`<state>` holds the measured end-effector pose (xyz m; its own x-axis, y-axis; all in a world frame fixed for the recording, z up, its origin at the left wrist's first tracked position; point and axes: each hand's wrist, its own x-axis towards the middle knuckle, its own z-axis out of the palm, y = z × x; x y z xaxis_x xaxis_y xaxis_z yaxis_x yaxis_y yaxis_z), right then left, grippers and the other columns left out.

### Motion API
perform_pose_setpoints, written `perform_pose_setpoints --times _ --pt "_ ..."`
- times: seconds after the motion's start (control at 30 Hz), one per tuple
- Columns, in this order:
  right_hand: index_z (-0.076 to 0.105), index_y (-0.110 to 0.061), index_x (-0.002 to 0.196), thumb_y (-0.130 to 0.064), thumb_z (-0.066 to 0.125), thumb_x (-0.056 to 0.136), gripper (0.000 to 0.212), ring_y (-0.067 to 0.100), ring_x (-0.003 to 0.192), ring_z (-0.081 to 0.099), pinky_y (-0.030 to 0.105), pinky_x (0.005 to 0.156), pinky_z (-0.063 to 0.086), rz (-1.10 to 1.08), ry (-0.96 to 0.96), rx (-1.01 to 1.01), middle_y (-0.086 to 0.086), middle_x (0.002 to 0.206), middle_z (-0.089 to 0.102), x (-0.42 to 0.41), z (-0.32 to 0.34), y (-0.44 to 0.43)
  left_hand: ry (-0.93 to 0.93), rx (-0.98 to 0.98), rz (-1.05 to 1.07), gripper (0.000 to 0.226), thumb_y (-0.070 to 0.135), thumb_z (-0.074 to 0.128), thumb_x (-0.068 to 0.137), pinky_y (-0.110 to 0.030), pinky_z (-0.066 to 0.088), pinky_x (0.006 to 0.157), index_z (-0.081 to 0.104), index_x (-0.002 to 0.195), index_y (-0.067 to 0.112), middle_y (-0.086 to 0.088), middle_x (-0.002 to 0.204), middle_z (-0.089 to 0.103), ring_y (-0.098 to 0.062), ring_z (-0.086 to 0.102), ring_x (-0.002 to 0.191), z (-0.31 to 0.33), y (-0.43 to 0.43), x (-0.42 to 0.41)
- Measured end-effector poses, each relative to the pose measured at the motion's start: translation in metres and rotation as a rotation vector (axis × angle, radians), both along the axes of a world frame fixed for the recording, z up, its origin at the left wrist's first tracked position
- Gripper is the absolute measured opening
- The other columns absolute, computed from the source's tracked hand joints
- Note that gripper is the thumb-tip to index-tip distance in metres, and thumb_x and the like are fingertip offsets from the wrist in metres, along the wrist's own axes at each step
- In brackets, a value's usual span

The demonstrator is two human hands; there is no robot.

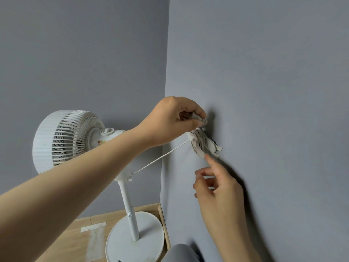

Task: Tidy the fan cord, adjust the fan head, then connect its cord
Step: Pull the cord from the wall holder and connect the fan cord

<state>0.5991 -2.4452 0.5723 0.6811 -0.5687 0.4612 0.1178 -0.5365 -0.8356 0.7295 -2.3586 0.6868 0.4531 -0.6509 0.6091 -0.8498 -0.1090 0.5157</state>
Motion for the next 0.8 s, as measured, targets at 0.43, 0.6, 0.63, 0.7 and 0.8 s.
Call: perform_pose_setpoints --times 0.43,0.6,0.63,0.7,0.8 --pt "0.054 -0.037 0.129 -0.007 0.052 0.088 0.052 0.016 0.077 0.064 0.039 0.069 0.058 0.054 -0.002 0.069 -0.013 0.089 0.064 -0.004 0.001 0.0 0.101 -0.055 -0.073 0.015 0.006 0.074 0.08 -0.034 0.057 0.074 0.064 0.091 0.007 -0.001 0.076 0.071 -0.014 0.069 0.065 -0.008 0.011 -0.018" --pt "0.054 -0.027 0.13 -0.007 0.041 0.095 0.043 0.006 0.07 0.064 0.02 0.06 0.055 0.125 -0.041 0.206 -0.006 0.091 0.065 -0.014 0.008 0.002 0.172 -0.088 -0.069 0.013 0.005 0.074 0.08 -0.039 0.056 0.076 0.065 0.085 0.013 -0.002 0.075 0.072 -0.024 0.07 0.071 -0.023 0.013 -0.025" --pt "0.054 -0.026 0.13 -0.007 0.041 0.095 0.042 0.006 0.068 0.064 0.019 0.058 0.054 0.119 -0.065 0.223 -0.005 0.092 0.066 -0.016 0.01 0.003 0.194 -0.095 -0.074 0.013 0.005 0.074 0.08 -0.041 0.056 0.077 0.065 0.085 0.013 -0.005 0.078 0.073 -0.026 0.07 0.073 -0.025 0.015 -0.025" --pt "0.056 -0.025 0.128 -0.01 0.043 0.095 0.038 0.006 0.067 0.063 0.017 0.057 0.053 0.079 -0.132 0.212 -0.005 0.091 0.066 -0.019 0.017 0.006 0.224 -0.096 -0.09 0.014 0.003 0.072 0.081 -0.043 0.056 0.079 0.065 0.086 0.013 -0.01 0.082 0.073 -0.029 0.07 0.076 -0.027 0.017 -0.026" --pt "0.058 -0.026 0.123 -0.024 0.045 0.086 0.039 0.008 0.072 0.063 0.024 0.064 0.055 0.015 -0.219 0.152 -0.008 0.09 0.066 -0.019 0.028 0.007 0.264 -0.101 -0.113 0.017 0.0 0.072 0.08 -0.044 0.056 0.08 0.066 0.088 0.014 -0.007 0.083 0.073 -0.029 0.07 0.079 -0.029 0.02 -0.025"
